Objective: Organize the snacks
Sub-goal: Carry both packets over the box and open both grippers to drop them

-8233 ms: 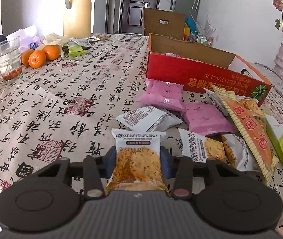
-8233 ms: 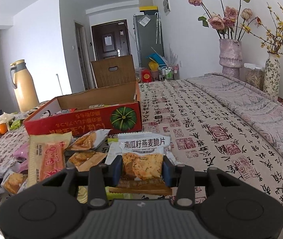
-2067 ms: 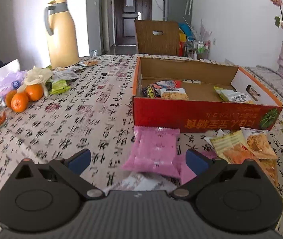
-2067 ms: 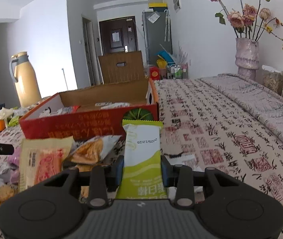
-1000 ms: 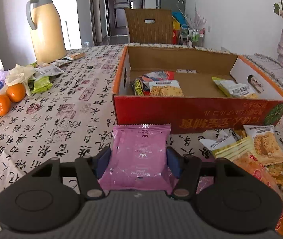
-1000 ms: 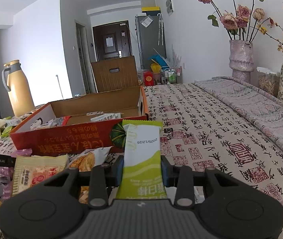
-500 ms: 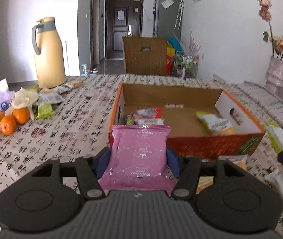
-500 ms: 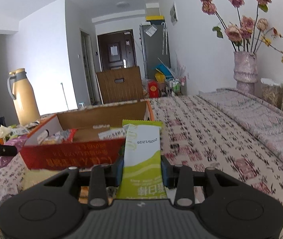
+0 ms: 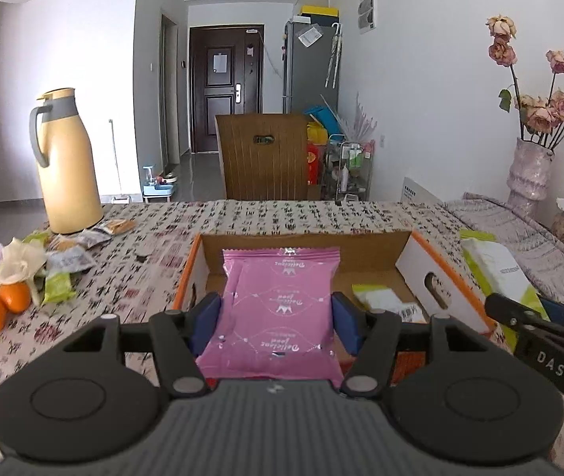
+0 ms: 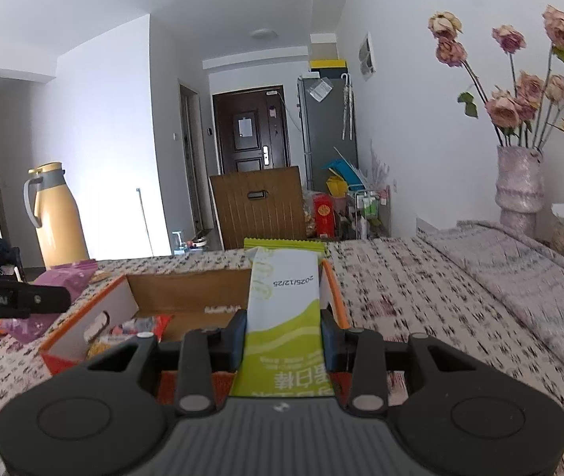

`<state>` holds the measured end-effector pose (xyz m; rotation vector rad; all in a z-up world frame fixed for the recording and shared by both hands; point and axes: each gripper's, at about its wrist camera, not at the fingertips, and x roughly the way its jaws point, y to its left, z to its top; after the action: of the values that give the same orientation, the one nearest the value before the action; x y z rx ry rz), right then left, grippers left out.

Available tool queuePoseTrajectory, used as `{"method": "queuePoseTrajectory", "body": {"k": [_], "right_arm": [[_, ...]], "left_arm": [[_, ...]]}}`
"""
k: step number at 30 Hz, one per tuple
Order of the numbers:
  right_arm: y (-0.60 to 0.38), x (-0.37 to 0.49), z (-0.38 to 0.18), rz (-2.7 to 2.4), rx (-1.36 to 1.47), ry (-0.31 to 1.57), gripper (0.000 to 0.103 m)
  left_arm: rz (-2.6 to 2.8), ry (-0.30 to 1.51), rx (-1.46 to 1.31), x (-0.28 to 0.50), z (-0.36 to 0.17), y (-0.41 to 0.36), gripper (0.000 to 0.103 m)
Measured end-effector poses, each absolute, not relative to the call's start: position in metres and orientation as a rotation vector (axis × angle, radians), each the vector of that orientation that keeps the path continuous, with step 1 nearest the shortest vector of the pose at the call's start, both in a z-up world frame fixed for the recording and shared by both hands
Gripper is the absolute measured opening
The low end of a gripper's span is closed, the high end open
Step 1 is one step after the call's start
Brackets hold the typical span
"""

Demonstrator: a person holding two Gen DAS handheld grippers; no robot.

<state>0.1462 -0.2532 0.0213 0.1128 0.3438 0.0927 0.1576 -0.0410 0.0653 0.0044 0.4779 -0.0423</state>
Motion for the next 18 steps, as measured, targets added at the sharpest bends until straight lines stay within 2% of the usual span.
{"method": "queuePoseTrajectory", "body": {"k": [9, 18], "right_arm": [[-0.245, 0.197, 0.028, 0.107, 0.116, 0.354, 0.036], [-0.243, 0.234, 0.010, 0.116, 0.131, 0.392, 0.036]], "left_arm": [[-0.029, 0.520, 0.012, 0.205, 0.060, -0.052, 0.062], [-0.006, 0.548, 0.007, 0.237, 0.041, -0.048, 0.062]]}}
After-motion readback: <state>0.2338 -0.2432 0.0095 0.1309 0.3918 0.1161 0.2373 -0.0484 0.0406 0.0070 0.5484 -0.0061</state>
